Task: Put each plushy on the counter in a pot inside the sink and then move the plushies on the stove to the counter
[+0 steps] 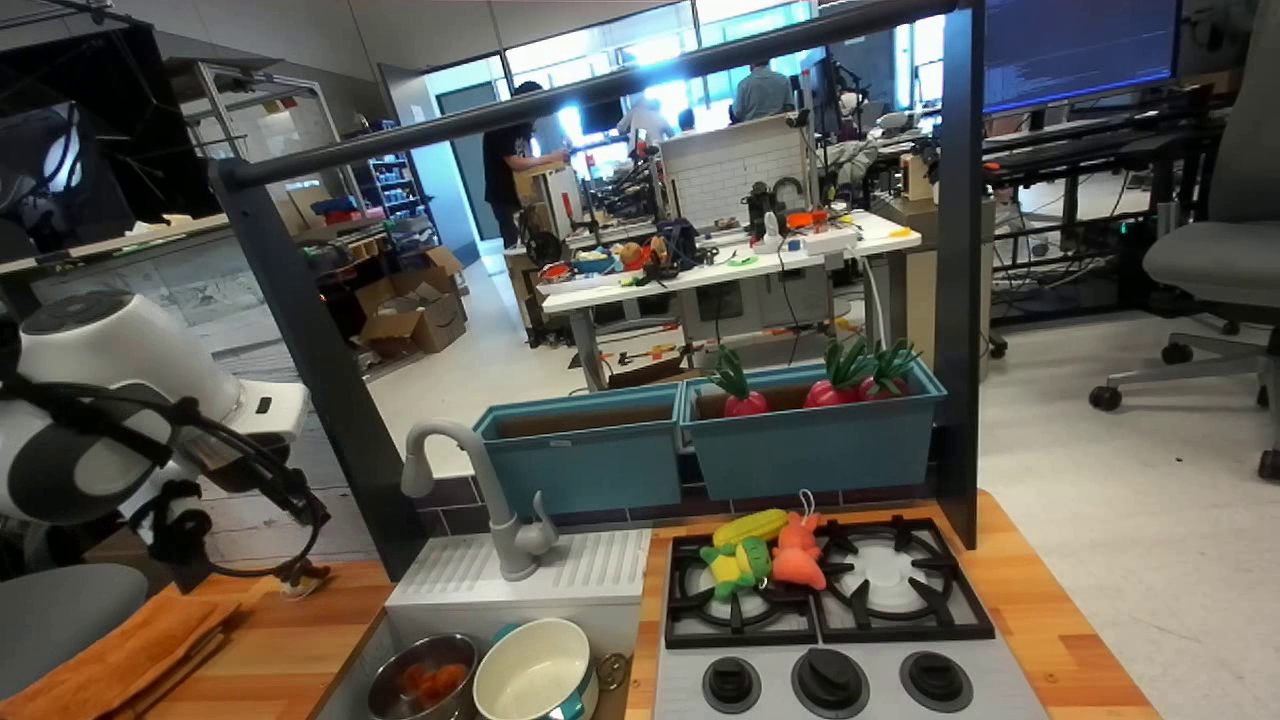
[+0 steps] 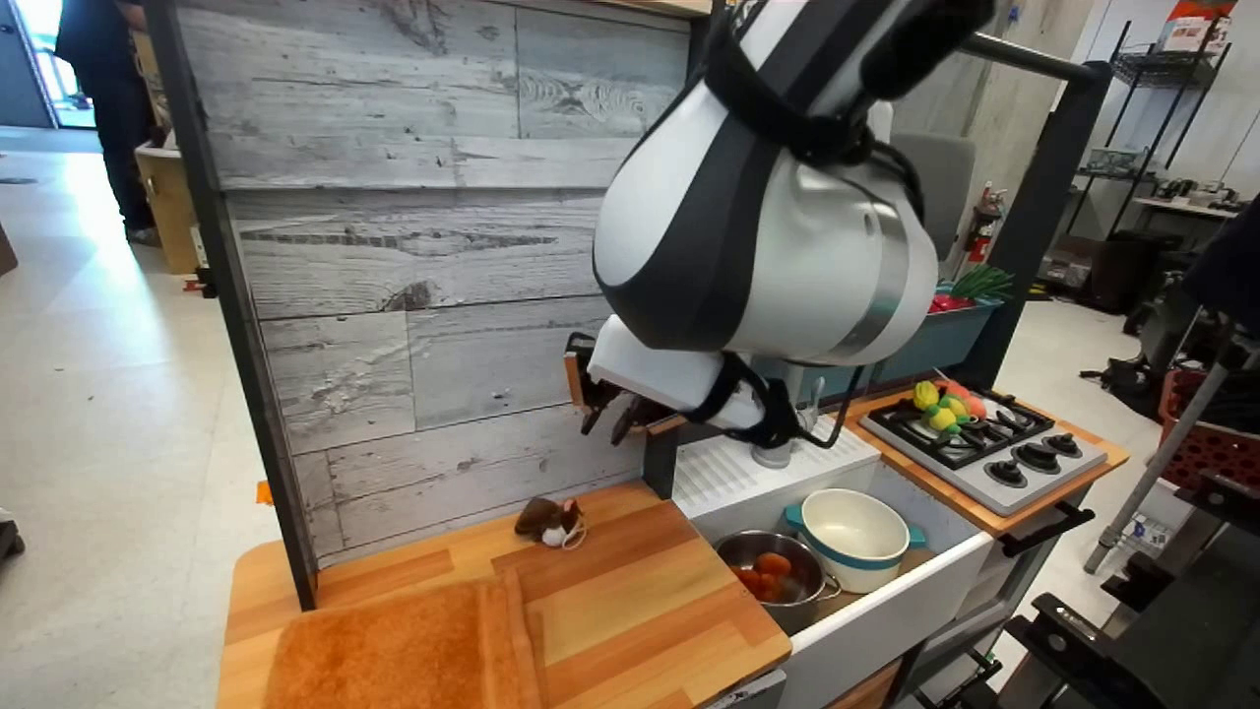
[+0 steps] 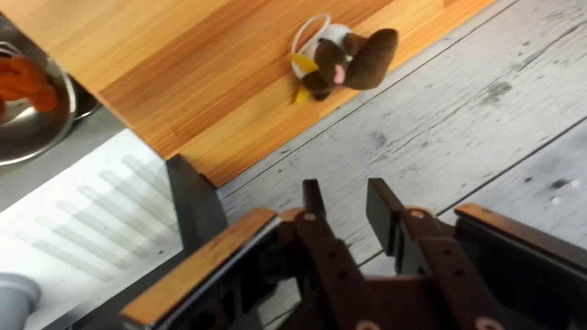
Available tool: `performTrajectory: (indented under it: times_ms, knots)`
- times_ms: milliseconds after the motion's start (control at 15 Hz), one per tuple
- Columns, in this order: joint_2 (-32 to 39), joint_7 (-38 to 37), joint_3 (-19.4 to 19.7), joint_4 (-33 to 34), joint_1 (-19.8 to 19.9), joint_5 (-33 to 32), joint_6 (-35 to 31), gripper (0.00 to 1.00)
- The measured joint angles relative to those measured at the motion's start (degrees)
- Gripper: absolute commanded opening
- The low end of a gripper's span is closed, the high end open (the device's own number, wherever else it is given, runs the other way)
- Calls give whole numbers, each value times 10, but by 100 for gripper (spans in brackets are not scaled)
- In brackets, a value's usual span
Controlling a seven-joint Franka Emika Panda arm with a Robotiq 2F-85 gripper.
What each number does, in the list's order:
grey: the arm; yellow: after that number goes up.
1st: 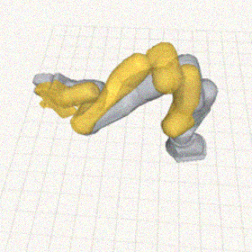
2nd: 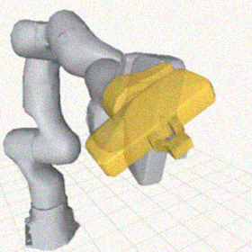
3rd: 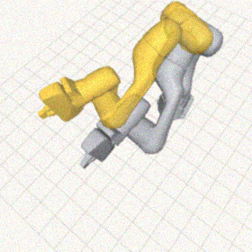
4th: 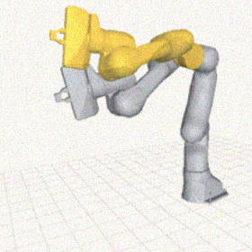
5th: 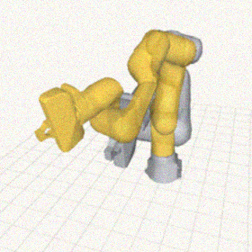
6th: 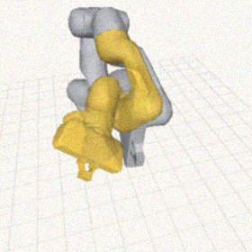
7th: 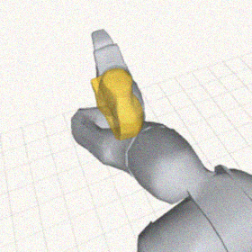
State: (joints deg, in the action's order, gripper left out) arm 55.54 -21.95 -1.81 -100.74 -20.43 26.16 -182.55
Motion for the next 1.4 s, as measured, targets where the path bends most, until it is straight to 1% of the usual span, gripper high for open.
performTrajectory:
  times_ms: [133,200,267,333,400,600,800,1000,1067,1133,1400]
  knots:
    - [-4,-37,85,-2,-69,-3,53,77]
    - [2,-57,113,0,-96,-11,77,85]
    - [11,-76,131,3,-115,-25,100,92]
    - [22,-92,137,11,-126,-40,121,99]
    - [36,-103,135,22,-131,-54,136,100]
    - [80,-108,120,59,-132,-92,135,100]
    - [117,-99,116,90,-131,-114,95,100]
    - [147,-71,113,112,-130,-116,45,100]
    - [153,-62,110,118,-129,-116,30,84]
    - [157,-53,107,121,-126,-116,17,74]
    - [167,-14,81,137,-108,-116,-19,42]
